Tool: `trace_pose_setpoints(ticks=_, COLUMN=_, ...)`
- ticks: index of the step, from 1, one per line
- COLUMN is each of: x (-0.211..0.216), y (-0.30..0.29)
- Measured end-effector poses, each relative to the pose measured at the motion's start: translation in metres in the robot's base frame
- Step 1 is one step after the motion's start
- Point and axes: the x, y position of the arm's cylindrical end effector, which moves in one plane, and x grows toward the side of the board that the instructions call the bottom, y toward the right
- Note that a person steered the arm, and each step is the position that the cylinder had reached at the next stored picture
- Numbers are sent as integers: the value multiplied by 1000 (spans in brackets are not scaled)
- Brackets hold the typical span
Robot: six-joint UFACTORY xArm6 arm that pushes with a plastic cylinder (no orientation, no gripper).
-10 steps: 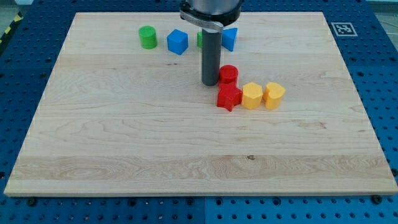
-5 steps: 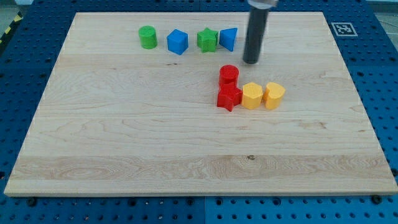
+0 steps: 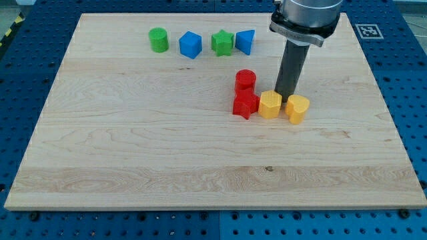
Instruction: Move the yellow hexagon below the red star
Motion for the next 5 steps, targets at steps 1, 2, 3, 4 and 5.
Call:
trace_pose_setpoints(ticks=1, x=17, y=25)
trace_pose_setpoints(ticks=2, x=37, y=40)
trace_pose_setpoints(ticks=3, x=-2, y=33)
trace_pose_setpoints(ticks=4, x=-11, y=0)
trace_pose_setpoints(ticks=5, x=-11, y=-23)
